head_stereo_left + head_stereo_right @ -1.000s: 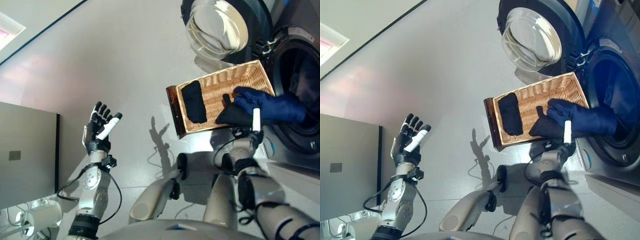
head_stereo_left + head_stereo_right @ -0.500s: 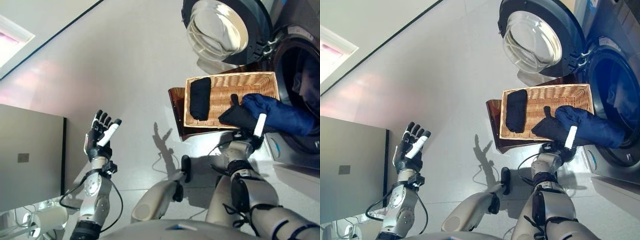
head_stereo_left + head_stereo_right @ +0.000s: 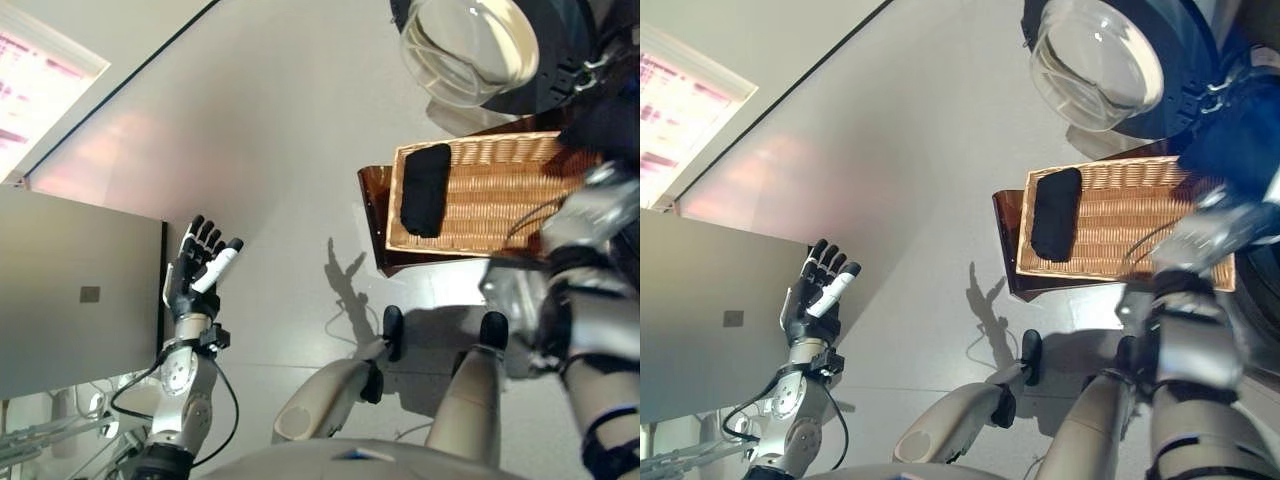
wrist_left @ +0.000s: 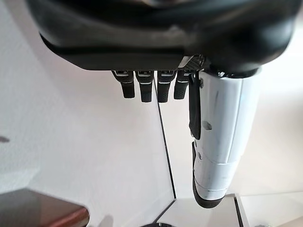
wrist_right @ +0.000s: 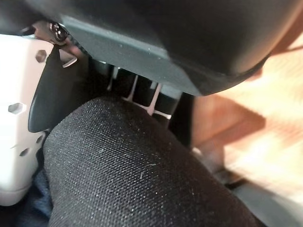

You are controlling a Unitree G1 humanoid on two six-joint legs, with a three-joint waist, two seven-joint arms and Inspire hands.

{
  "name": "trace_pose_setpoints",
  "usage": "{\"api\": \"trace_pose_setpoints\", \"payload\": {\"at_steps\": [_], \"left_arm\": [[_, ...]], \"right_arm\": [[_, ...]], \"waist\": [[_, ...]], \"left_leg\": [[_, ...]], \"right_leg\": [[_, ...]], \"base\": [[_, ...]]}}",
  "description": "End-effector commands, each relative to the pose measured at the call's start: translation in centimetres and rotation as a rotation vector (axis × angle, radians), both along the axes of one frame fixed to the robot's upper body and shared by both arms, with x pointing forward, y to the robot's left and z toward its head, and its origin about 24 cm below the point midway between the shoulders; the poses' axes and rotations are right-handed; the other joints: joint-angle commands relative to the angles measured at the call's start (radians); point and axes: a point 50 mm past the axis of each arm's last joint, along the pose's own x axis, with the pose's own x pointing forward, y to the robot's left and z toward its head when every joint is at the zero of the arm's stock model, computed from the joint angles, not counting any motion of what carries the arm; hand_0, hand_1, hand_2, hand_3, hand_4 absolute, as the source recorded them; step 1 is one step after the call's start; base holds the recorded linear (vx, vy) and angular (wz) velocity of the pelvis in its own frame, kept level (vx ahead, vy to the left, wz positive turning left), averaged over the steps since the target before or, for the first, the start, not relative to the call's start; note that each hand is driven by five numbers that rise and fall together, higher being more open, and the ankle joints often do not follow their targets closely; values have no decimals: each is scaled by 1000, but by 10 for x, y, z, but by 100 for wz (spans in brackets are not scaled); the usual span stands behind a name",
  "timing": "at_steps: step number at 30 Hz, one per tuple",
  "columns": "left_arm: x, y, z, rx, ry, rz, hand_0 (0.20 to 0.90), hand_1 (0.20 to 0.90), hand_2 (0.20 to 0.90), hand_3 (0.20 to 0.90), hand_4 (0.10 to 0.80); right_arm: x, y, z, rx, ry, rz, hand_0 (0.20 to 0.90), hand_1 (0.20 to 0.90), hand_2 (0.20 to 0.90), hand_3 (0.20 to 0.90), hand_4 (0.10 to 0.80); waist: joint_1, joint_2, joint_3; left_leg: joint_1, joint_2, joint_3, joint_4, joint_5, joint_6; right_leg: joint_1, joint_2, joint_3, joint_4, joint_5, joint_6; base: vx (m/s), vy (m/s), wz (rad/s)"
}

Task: Pick up the clothes and place them into the washing machine

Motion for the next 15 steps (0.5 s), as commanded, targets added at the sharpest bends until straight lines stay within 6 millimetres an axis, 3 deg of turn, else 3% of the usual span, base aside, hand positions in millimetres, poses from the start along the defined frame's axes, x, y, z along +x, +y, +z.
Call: {"api": "trace_pose_setpoints", "payload": {"at_steps": [1, 4, 10, 15], "left_arm": [[8, 25, 42, 100, -214, 66, 900, 900, 900, 900, 800], [8, 23, 37, 71, -189, 80, 900, 900, 900, 900, 800], [8, 20, 34, 19, -194, 103, 900, 900, 900, 900, 800], [8, 18, 29, 4, -179, 103, 900, 900, 900, 900, 800]], "right_arm": [[-46, 29, 199, -729, -337, -110, 900, 900, 900, 900, 800], [-36, 38, 189, -749, -312, -68, 900, 900, 900, 900, 800], [-13, 31, 131, -655, -210, 5, 900, 900, 900, 900, 800], [-1, 32, 96, -620, -136, 58, 900, 900, 900, 900, 800]], "waist": [[8, -19, -30], [-7, -16, -28], [-25, 4, -34], [-35, 7, -32]], "left_leg": [[-52, -2, -35, 34, -29, -66], [-43, -3, -35, 21, -26, -67], [-32, -9, -21, 23, -40, -61], [-26, -11, -16, 20, -39, -60]], "right_leg": [[104, 29, -58, -106, -32, -52], [105, 31, -57, -101, -37, -54], [118, 38, -50, -120, -31, -54], [128, 34, -52, -128, -26, -53]], "base": [[35, 32, -1], [55, 4, -3], [29, 21, -3], [-5, 10, -2]]}}
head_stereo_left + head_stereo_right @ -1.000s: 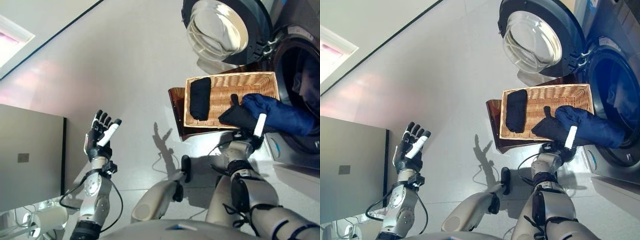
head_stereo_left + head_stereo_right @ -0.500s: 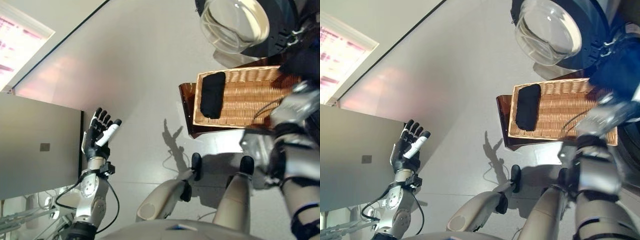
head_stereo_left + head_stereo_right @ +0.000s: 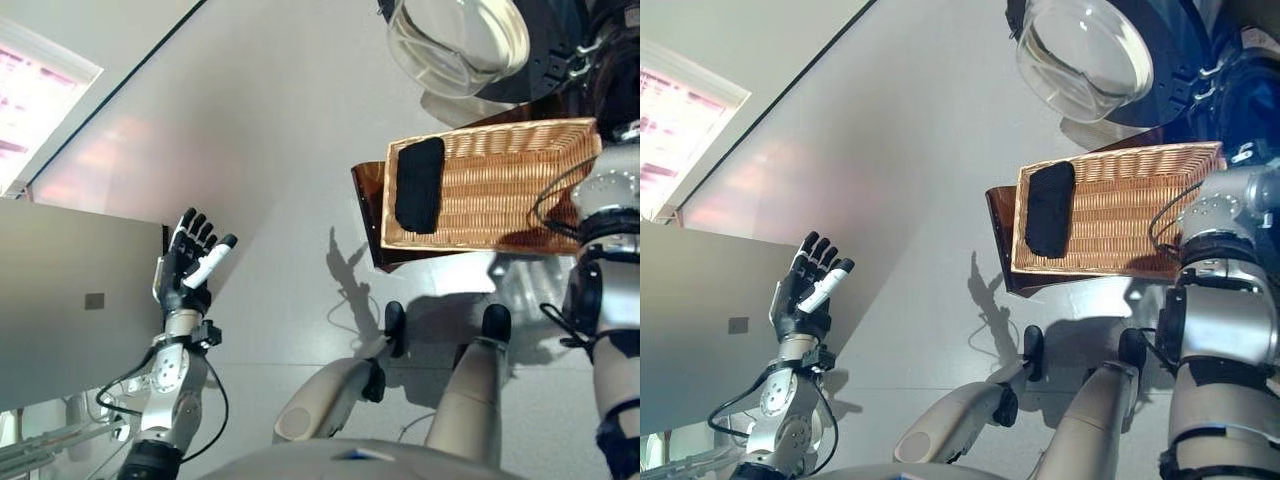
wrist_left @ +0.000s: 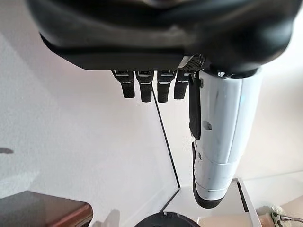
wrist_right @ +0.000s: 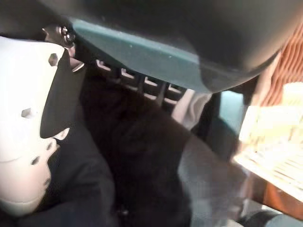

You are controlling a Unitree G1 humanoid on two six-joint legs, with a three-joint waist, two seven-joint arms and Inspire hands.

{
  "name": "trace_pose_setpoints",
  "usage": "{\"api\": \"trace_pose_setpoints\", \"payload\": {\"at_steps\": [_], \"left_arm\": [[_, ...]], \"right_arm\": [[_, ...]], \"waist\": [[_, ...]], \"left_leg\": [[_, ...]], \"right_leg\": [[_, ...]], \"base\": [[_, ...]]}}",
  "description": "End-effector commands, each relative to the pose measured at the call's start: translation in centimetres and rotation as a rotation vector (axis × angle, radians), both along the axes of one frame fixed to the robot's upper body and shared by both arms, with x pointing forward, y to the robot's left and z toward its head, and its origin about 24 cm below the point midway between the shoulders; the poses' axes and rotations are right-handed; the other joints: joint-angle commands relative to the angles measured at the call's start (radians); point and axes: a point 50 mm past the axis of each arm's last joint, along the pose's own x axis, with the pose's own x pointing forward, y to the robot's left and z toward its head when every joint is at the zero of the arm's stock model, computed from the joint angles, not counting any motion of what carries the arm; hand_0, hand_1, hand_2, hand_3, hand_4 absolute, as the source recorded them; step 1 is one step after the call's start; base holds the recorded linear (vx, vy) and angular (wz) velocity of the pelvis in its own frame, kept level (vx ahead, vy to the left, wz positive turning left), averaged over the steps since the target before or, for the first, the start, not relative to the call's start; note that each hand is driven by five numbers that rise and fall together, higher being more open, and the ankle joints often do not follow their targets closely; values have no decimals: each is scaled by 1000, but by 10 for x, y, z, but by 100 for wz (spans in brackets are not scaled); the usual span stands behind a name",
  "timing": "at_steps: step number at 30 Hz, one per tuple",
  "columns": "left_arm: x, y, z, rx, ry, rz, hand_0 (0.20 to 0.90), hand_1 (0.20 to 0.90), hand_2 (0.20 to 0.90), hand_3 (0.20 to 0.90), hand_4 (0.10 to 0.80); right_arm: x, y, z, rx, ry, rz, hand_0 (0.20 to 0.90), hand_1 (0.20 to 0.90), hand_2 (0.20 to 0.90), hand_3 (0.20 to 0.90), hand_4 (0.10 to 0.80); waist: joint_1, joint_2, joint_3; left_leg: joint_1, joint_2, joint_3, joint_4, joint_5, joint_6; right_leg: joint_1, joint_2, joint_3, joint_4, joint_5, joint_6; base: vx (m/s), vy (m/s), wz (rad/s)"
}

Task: Pick up the clothes and place them into the washing machine

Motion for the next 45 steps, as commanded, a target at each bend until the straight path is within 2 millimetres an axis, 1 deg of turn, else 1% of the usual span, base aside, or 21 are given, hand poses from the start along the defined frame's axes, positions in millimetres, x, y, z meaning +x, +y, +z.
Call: {"api": "trace_pose_setpoints", "payload": {"at_steps": [1, 4, 5, 6, 14, 22, 25, 29, 31, 32, 33, 34, 35, 36, 37, 38, 40, 42, 43, 44, 45], "left_arm": [[3, 15, 23, -16, -158, 104, 900, 900, 900, 900, 800], [4, 11, 18, -28, -138, 96, 900, 900, 900, 900, 800], [4, 10, 17, -30, -130, 98, 900, 900, 900, 900, 800], [4, 11, 17, -29, -130, 98, 900, 900, 900, 900, 800], [3, 7, 12, -40, -111, 93, 900, 900, 900, 900, 800], [0, 5, 9, -46, -100, 92, 900, 900, 900, 900, 800], [-2, 7, 9, -45, -101, 98, 900, 900, 900, 900, 800], [-3, 13, 12, -30, -115, 115, 900, 900, 900, 900, 800], [-6, 18, 15, -15, -126, 128, 900, 900, 900, 900, 800], [-5, 18, 15, -16, -126, 128, 900, 900, 900, 900, 800], [-7, 22, 15, -5, -127, 141, 900, 900, 900, 900, 800], [-7, 24, 15, -1, -128, 147, 900, 900, 900, 900, 800], [-7, 23, 16, -3, -130, 147, 900, 900, 900, 900, 800], [-8, 28, 18, 16, -136, 155, 900, 900, 900, 900, 800], [-8, 28, 18, 14, -138, 155, 900, 900, 900, 900, 800], [-9, 30, 19, 21, -142, 159, 900, 900, 900, 900, 800], [-8, 29, 19, 23, -139, 154, 900, 900, 900, 900, 800], [-8, 27, 19, 21, -138, 150, 900, 900, 900, 900, 800], [-7, 26, 17, 16, -130, 147, 900, 900, 900, 900, 800], [-4, 23, 15, 6, -121, 142, 900, 900, 900, 900, 800], [-4, 23, 15, 7, -121, 141, 900, 900, 900, 900, 800]], "right_arm": [[-9, 20, 82, -456, -233, 59, 900, 900, 900, 900, 800], [-3, 21, 45, -346, -201, 67, 900, 900, 900, 900, 800], [-1, 22, 23, -277, -181, 65, 900, 900, 900, 900, 800], [-1, 22, 22, -276, -180, 65, 900, 900, 900, 900, 800], [2, 33, -50, -81, -102, 102, 900, 900, 900, 900, 800], [3, 47, -93, 46, -52, 137, 900, 900, 900, 900, 800], [3, 46, -94, 47, -48, 136, 900, 900, 900, 900, 800], [1, 37, -75, -18, -63, 108, 900, 900, 900, 900, 800], [-4, 21, -35, -121, -131, 64, 900, 900, 900, 900, 800], [-4, 21, -34, -123, -130, 62, 900, 900, 900, 900, 800], [-11, 12, -4, -208, -177, 21, 900, 900, 900, 900, 800], [-14, 10, 11, -242, -209, 5, 900, 900, 900, 900, 800], [-13, 11, 12, -244, -208, 4, 900, 900, 900, 900, 800], [-23, 8, 50, -337, -295, -27, 900, 900, 900, 900, 800], [-22, 8, 51, -340, -295, -28, 900, 900, 900, 900, 800], [-28, 10, 73, -372, -371, -42, 900, 900, 900, 900, 800], [-31, 14, 89, -397, -407, -55, 900, 900, 900, 900, 800], [-27, 14, 83, -389, -375, -45, 900, 900, 900, 900, 800], [-21, 16, 71, -377, -322, -27, 900, 900, 900, 900, 800], [-10, 13, 37, -318, -188, 5, 900, 900, 900, 900, 800], [-10, 12, 37, -317, -189, 7, 900, 900, 900, 900, 800]], "waist": [[-4, 4, -43], [-8, 7, -45], [-8, 10, -50], [-8, 9, -51], [-1, 7, -63], [13, 5, -72], [16, 5, -75], [22, 3, -80], [25, -3, -85], [25, -2, -84], [25, -8, -88], [24, -9, -89], [24, -8, -88], [26, -15, -91], [26, -14, -90], [29, -16, -93], [33, -9, -90], [34, -5, -88], [34, -3, -87], [32, 3, -85], [33, 2, -85]], "left_leg": [[-27, -6, -26, 40, -41, -59], [-21, -4, -26, 39, -44, -57], [-19, -6, -28, 40, -46, -54], [-19, -6, -28, 40, -46, -54], [-6, -7, -31, 36, -45, -51], [-4, -8, -37, 32, -39, -50], [-1, -7, -39, 29, -37, -50], [0, -5, -43, 24, -34, -53], [1, -4, -50, 21, -31, -55], [1, -4, -50, 20, -31, -55], [4, -3, -52, 17, -31, -57], [4, -3, -53, 17, -30, -57], [3, -3, -52, 17, -30, -57], [-1, -5, -53, 18, -30, -57], [-2, -5, -53, 18, -30, -57], [-2, -6, -54, 16, -30, -57], [-5, -10, -54, 13, -27, -56], [-6, -11, -53, 12, -26, -55], [-5, -12, -50, 11, -25, -55], [-4, -13, -47, 10, -26, -53], [-4, -13, -47, 10, -26, -53]], "right_leg": [[163, 27, -76, -154, -5, -61], [169, 30, -73, -158, -5, -62], [173, 30, -74, -160, -5, -63], [173, 30, -74, -160, -5, -63], [199, 25, -82, -182, 3, -59], [213, 26, -86, -189, -1, -62], [215, 25, -89, -188, -2, -63], [218, 25, -95, -187, -6, -64], [218, 24, -99, -185, -7, -64], [218, 24, -99, -185, -7, -64], [220, 23, -102, -185, -11, -63], [218, 23, -102, -184, -11, -63], [218, 22, -102, -183, -11, -63], [212, 22, -103, -180, -11, -62], [210, 22, -102, -178, -11, -62], [206, 21, -102, -177, -10, -61], [194, 19, -96, -167, -9, -58], [191, 17, -95, -164, -8, -57], [190, 16, -94, -164, -7, -57], [188, 18, -91, -164, -4, -56], [188, 19, -90, -165, -4, -56]], "base": [[-18, 20, -3], [2, 8, -1], [0, 0, 0], [6, 21, -4], [-2, 7, -2], [0, 0, 0], [4, -9, 6], [5, -10, 6], [0, 0, 0], [0, 0, 0], [4, -1, 3], [4, 0, 4], [-12, 3, 3], [0, 0, 0], [0, 0, 0], [0, 0, 0], [-24, 36, 0], [-10, 16, 0], [0, 0, 0], [0, 0, 0], [0, 0, 0]]}}
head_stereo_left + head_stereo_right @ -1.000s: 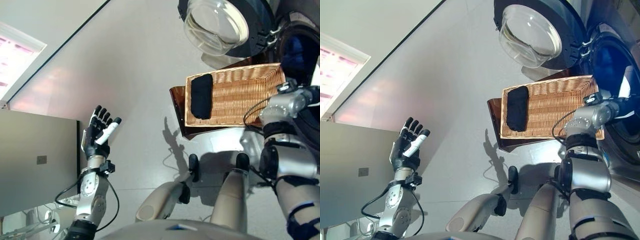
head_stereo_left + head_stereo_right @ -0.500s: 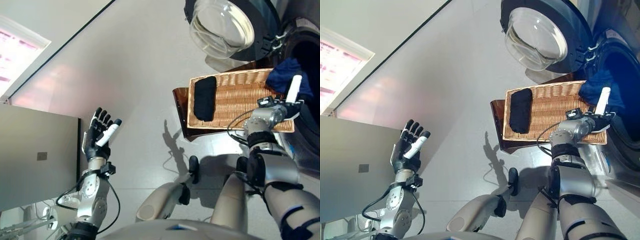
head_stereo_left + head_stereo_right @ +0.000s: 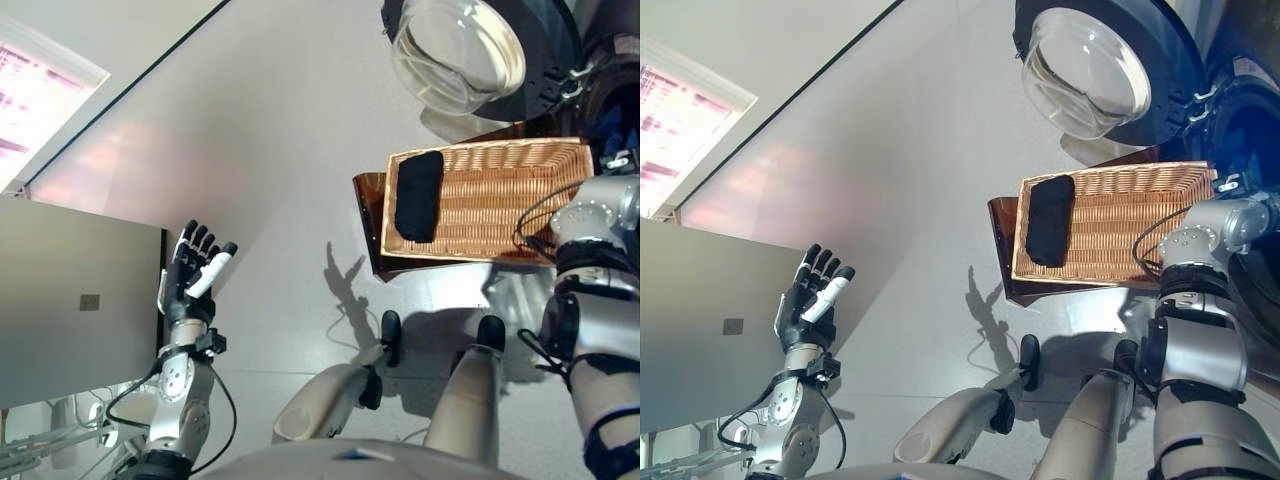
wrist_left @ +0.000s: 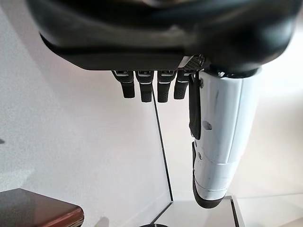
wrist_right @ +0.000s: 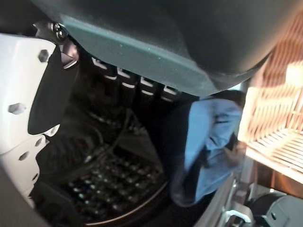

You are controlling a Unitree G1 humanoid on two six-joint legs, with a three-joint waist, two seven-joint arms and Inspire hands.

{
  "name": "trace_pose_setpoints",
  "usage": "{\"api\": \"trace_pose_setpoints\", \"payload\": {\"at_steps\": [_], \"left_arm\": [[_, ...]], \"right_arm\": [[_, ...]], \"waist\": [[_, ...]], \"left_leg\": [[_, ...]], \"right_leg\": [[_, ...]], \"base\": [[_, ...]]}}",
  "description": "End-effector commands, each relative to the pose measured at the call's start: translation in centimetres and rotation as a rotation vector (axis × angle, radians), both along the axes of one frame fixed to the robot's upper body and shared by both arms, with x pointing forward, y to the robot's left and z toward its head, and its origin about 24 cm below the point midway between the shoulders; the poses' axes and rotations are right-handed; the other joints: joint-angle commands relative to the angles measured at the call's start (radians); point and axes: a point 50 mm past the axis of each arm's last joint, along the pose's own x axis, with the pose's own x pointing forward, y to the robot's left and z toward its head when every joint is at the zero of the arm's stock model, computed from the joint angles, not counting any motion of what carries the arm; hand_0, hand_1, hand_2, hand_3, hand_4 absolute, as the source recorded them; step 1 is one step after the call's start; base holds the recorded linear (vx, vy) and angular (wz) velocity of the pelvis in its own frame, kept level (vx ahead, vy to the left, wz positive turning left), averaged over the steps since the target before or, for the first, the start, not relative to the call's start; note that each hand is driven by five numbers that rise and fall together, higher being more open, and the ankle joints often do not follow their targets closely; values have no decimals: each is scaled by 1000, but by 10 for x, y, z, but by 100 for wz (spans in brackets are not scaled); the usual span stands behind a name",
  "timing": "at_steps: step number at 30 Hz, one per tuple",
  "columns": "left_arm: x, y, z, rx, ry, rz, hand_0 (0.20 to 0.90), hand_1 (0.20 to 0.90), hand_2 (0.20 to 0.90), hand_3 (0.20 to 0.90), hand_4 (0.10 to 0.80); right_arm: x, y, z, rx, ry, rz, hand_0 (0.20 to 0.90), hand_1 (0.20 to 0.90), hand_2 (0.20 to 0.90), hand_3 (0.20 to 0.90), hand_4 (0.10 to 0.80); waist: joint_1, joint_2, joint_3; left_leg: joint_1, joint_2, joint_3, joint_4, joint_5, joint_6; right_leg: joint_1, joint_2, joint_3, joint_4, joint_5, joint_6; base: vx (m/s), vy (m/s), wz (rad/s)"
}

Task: Pick up the clothes and place them into the washing machine

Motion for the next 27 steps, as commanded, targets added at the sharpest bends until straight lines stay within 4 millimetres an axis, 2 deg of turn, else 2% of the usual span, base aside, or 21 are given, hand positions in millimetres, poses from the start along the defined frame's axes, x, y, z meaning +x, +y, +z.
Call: {"api": "trace_pose_setpoints", "payload": {"at_steps": [1, 2, 4, 5, 6, 7, 9, 12, 16, 18, 21, 22, 27], "left_arm": [[8, 26, 27, 54, -158, 103, 900, 900, 900, 900, 800], [8, 21, 27, 41, -166, 89, 900, 900, 900, 900, 800], [8, 17, 26, 28, -166, 77, 900, 900, 900, 900, 800], [7, 18, 25, 29, -164, 77, 900, 900, 900, 900, 800], [7, 16, 24, 24, -160, 76, 900, 900, 900, 900, 800], [5, 14, 22, 13, -150, 77, 900, 900, 900, 900, 800], [5, 12, 20, 7, -145, 78, 900, 900, 900, 900, 800], [5, 10, 19, -3, -143, 75, 900, 900, 900, 900, 800], [5, 8, 17, -14, -139, 70, 900, 900, 900, 900, 800], [6, 7, 16, -13, -133, 63, 900, 900, 900, 900, 800], [6, 6, 15, -13, -126, 63, 900, 900, 900, 900, 800], [6, 7, 13, -19, -118, 70, 900, 900, 900, 900, 800], [5, 9, 12, -17, -115, 79, 900, 900, 900, 900, 800]], "right_arm": [[10, 12, 47, -321, 0, 60, 900, 900, 900, 900, 800], [18, 21, 2, -238, 96, 136, 900, 900, 900, 900, 800], [21, 33, -39, -173, 190, 203, 900, 900, 900, 900, 800], [21, 33, -40, -172, 190, 205, 900, 900, 900, 900, 800], [21, 39, -56, -161, 238, 237, 900, 900, 900, 900, 800], [22, 51, -81, -129, 289, 292, 900, 900, 900, 900, 800], [21, 66, -103, -112, 336, 358, 900, 900, 900, 900, 800], [17, 82, -127, -68, 366, 406, 900, 900, 900, 900, 800], [13, 92, -142, -51, 390, 444, 900, 900, 900, 900, 800], [9, 100, -153, -53, 408, 480, 900, 900, 900, 900, 800], [7, 104, -159, -48, 417, 494, 900, 900, 900, 900, 800], [2, 107, -168, -29, 423, 506, 900, 900, 900, 900, 800], [-1, 104, -170, -6, 413, 487, 900, 900, 900, 900, 800]], "waist": [[30, 4, -76], [33, 13, -75], [37, 18, -75], [36, 17, -76], [38, 19, -76], [37, 21, -72], [37, 19, -69], [35, 14, -65], [29, 1, -61], [21, -21, -55], [16, -30, -53], [10, -57, -53], [5, -79, -47]], "left_leg": [[-54, -19, -21, 19, -26, -46], [-56, -19, -17, 22, -29, -43], [-58, -19, -15, 25, -28, -42], [-57, -19, -15, 25, -29, -42], [-58, -18, -14, 26, -28, -42], [-57, -17, -14, 28, -27, -42], [-58, -17, -15, 29, -26, -42], [-54, -17, -15, 31, -26, -42], [-50, -15, -19, 33, -26, -42], [-44, -14, -22, 36, -29, -41], [-41, -13, -23, 38, -30, -41], [-35, -12, -26, 40, -36, -40], [-20, -17, -29, 28, -34, -40]], "right_leg": [[127, 23, -61, -163, 6, -45], [125, 23, -58, -165, 7, -46], [127, 23, -57, -165, 8, -47], [127, 23, -57, -165, 8, -47], [126, 22, -57, -164, 8, -47], [128, 22, -57, -165, 8, -48], [130, 23, -60, -166, 11, -48], [138, 21, -65, -172, 15, -47], [149, 20, -70, -177, 17, -47], [160, 22, -73, -187, 24, -47], [168, 23, -75, -192, 27, -46], [181, 25, -79, -207, 35, -45], [203, 22, -86, -238, 51, -43]], "base": [[-2, 18, -4], [-8, 20, -5], [-10, 11, -7], [-13, 4, -9], [-21, 5, -8], [-28, 9, -6], [0, 0, 0], [-4, 5, 3], [-7, 4, 6], [0, 2, 13], [4, 0, 4], [0, 0, 0], [3, 3, -2]]}}
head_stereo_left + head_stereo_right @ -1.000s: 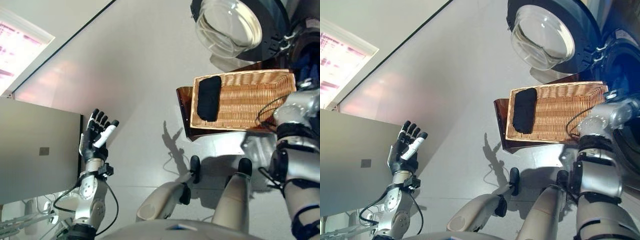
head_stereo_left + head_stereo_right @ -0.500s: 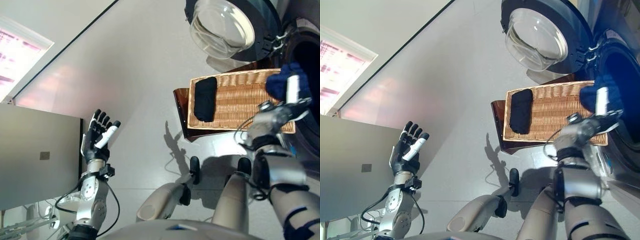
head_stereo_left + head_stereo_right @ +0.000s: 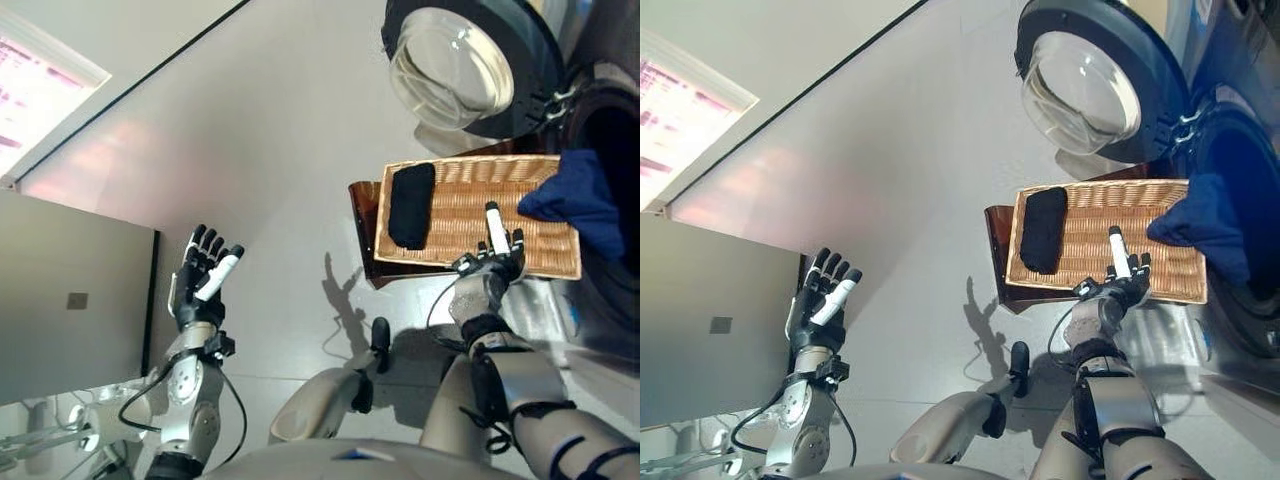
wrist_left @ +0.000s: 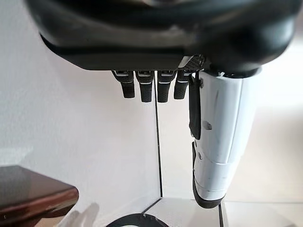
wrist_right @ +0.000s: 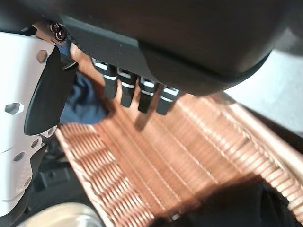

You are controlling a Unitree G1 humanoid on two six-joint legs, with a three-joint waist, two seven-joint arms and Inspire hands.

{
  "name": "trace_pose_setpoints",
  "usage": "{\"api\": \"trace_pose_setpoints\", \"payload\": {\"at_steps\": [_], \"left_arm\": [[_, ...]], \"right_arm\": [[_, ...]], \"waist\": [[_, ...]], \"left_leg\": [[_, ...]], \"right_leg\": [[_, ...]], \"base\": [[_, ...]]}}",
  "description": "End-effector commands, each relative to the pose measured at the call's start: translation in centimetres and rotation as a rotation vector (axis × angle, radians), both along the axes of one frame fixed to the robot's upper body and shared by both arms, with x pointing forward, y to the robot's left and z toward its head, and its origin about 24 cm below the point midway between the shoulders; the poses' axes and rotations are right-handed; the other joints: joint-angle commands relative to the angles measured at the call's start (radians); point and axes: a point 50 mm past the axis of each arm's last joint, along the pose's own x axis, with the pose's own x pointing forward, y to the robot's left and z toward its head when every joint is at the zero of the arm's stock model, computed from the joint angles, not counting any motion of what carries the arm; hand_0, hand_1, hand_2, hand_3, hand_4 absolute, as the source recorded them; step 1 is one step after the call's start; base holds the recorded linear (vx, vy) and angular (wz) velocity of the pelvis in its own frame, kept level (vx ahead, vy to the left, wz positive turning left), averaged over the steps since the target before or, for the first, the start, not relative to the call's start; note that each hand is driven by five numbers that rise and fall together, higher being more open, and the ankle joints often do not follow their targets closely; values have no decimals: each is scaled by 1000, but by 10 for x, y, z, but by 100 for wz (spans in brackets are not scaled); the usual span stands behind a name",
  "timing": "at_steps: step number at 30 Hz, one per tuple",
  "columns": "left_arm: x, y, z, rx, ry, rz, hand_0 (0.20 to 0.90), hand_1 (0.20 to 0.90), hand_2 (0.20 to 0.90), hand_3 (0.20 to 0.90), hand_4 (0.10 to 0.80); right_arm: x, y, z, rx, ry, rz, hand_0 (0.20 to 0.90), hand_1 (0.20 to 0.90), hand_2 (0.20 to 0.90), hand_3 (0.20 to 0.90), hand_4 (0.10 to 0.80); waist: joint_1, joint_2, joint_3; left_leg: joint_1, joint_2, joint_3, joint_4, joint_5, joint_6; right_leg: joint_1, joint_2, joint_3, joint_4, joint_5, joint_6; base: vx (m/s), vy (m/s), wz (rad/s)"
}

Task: Pick up the clothes and place them into the washing machine

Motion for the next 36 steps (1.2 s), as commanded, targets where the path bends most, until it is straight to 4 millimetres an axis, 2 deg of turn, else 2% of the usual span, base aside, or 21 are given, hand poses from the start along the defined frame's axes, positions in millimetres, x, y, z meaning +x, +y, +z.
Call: {"api": "trace_pose_setpoints", "payload": {"at_steps": [1, 5, 6, 7, 8, 9, 10, 11, 13, 14, 18, 19, 20, 23, 25, 27, 28, 32, 33, 34, 36], "left_arm": [[9, 22, 21, 39, -135, 93, 900, 900, 900, 900, 800], [7, 23, 19, 42, -123, 91, 900, 900, 900, 900, 800], [7, 24, 15, 42, -105, 98, 900, 900, 900, 900, 800], [7, 24, 15, 42, -105, 98, 900, 900, 900, 900, 800], [6, 27, 9, 61, -70, 110, 900, 900, 900, 900, 800], [6, 27, 9, 61, -70, 110, 900, 900, 900, 900, 800], [5, 28, 3, 82, -33, 115, 900, 900, 900, 900, 800], [4, 32, -7, 134, 29, 108, 900, 900, 900, 900, 800], [1, 39, -23, 233, 133, 104, 900, 900, 900, 900, 800], [-10, 47, -47, 331, 282, 75, 900, 900, 900, 900, 800], [-42, 58, -92, 454, 586, 32, 900, 900, 900, 900, 800], [-42, 58, -92, 454, 586, 32, 900, 900, 900, 900, 800], [-66, 60, -113, 479, 755, 10, 900, 900, 900, 900, 800], [-95, 61, -131, 508, 937, -44, 900, 900, 900, 900, 800], [-101, 61, -134, 506, 966, -59, 900, 900, 900, 900, 800], [-111, 63, -138, 530, 1019, -91, 900, 900, 900, 900, 800], [-122, 63, -142, 526, 1067, -117, 900, 900, 900, 900, 800], [-128, 65, -143, 507, 1092, -116, 900, 900, 900, 900, 800], [-127, 67, -142, 500, 1089, -112, 900, 900, 900, 900, 800], [-121, 67, -141, 497, 1071, -116, 900, 900, 900, 900, 800], [-119, 67, -140, 508, 1066, -124, 900, 900, 900, 900, 800]], "right_arm": [[17, 5, 26, -61, -126, 47, 900, 900, 900, 900, 800], [10, 3, 16, -43, -86, 25, 900, 900, 900, 900, 800], [0, 4, 0, -37, -28, 36, 900, 900, 900, 900, 800], [0, 5, 0, -36, -27, 36, 900, 900, 900, 900, 800], [-12, 9, -17, -44, 48, 69, 900, 900, 900, 900, 800], [-12, 9, -17, -44, 48, 69, 900, 900, 900, 900, 800], [-22, 11, -29, -69, 118, 102, 900, 900, 900, 900, 800], [-38, 10, -46, -150, 265, 161, 900, 900, 900, 900, 800], [-59, 17, -67, -216, 413, 256, 900, 900, 900, 900, 800], [-84, 23, -88, -300, 562, 394, 900, 900, 900, 900, 800], [-138, 23, -118, -406, 786, 585, 900, 900, 900, 900, 800], [-138, 23, -118, -405, 786, 585, 900, 900, 900, 900, 800], [-168, 26, -131, -390, 872, 641, 900, 900, 900, 900, 800], [-220, 31, -149, -331, 1030, 714, 900, 900, 900, 900, 800], [-230, 34, -152, -316, 1048, 735, 900, 900, 900, 900, 800], [-252, 38, -157, -310, 1121, 790, 900, 900, 900, 900, 800], [-271, 42, -161, -297, 1189, 849, 900, 900, 900, 900, 800], [-285, 45, -163, -296, 1249, 912, 900, 900, 900, 900, 800], [-285, 44, -163, -306, 1254, 922, 900, 900, 900, 900, 800], [-280, 43, -163, -306, 1243, 914, 900, 900, 900, 900, 800], [-273, 44, -163, -314, 1217, 915, 900, 900, 900, 900, 800]], "waist": [[10, -23, -23], [9, -46, -28], [5, -72, -31], [4, -72, -29], [-4, -98, -31], [-5, -98, -30], [-10, -114, -33], [-21, -137, -37], [-38, -170, -47], [-54, -201, -63], [-91, -253, -110], [-91, -253, -109], [-108, -274, -131], [-135, -299, -161], [-140, -305, -168], [-148, -319, -179], [-154, -328, -188], [-158, -339, -193], [-158, -342, -185], [-164, -339, -159], [-170, -339, -140]], "left_leg": [[-47, -41, -10, 13, -30, -19], [-23, -36, -14, 27, -45, -17], [1, -34, -20, 36, -60, -15], [4, -34, -21, 37, -61, -15], [47, -29, -28, 43, -77, -17], [48, -29, -28, 42, -77, -17], [66, -26, -28, 43, -78, -17], [92, -24, -31, 45, -89, -21], [134, -22, -36, 30, -88, -23], [173, -19, -35, 7, -92, -26], [235, -11, -28, -35, -96, -23], [237, -11, -28, -37, -96, -23], [271, -7, -21, -59, -97, -22], [309, -3, -16, -87, -100, -21], [321, -3, -12, -93, -101, -20], [343, -3, -7, -97, -108, -14], [368, -4, -3, -96, -121, -5], [394, -4, -1, -83, -141, 8], [402, -3, 0, -74, -148, 16], [408, 1, -2, -47, -156, 35], [411, 1, -4, -30, -160, 44]], "right_leg": [[162, 5, -59, -241, 63, -35], [202, 6, -64, -246, 59, -33], [247, 6, -70, -257, 60, -29], [251, 6, -71, -259, 60, -29], [306, 4, -81, -278, 60, -24], [308, 4, -82, -278, 60, -24], [333, 4, -90, -296, 70, -21], [367, 4, -96, -308, 65, -18], [423, 10, -115, -357, 82, -12], [473, 11, -129, -403, 93, -2], [533, 17, -137, -476, 129, 17], [536, 17, -138, -478, 130, 17], [561, 18, -139, -499, 139, 25], [583, 20, -136, -505, 148, 36], [593, 21, -135, -508, 147, 37], [603, 24, -126, -501, 148, 39], [615, 23, -119, -489, 142, 41], [621, 28, -110, -441, 124, 43], [610, 29, -108, -382, 119, 43], [563, 36, -88, -224, 151, 48], [528, 45, -71, -142, 176, 52]], "base": [[0, 0, 0], [59, -9, 3], [108, -35, 9], [179, -70, 9], [101, -40, 1], [143, -68, -4], [126, -59, -5], [175, -87, -2], [179, -77, 7], [180, -58, 7], [126, -12, -3], [106, 4, -8], [85, 16, -13], [64, 35, -20], [26, 22, -8], [64, 32, -6], [64, 36, -8], [39, 50, -19], [-57, 73, -14], [-60, 74, -2], [-78, 62, 0]]}}
